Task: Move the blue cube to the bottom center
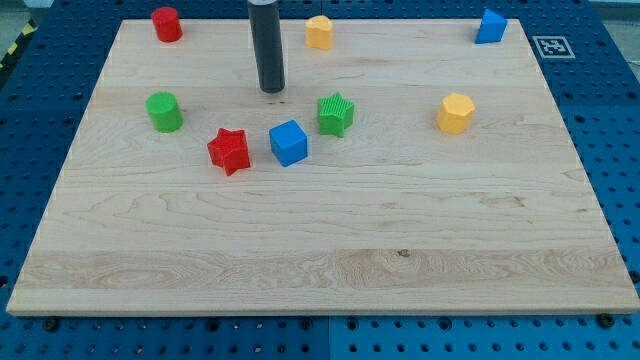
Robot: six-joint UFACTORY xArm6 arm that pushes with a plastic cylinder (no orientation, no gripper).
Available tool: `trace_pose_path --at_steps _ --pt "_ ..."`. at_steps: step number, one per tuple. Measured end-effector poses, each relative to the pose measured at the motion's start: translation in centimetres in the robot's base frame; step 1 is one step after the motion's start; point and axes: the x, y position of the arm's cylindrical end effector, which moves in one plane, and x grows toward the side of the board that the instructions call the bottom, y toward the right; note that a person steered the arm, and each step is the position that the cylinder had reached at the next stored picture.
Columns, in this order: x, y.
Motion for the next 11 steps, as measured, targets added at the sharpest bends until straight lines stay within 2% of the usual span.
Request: trace_pose_path --at_steps 3,6,8,11 --pt "0.0 -0.3" --pt "7.8 2.2" --pt "9.3 1.4" --pt "15.9 3.5"
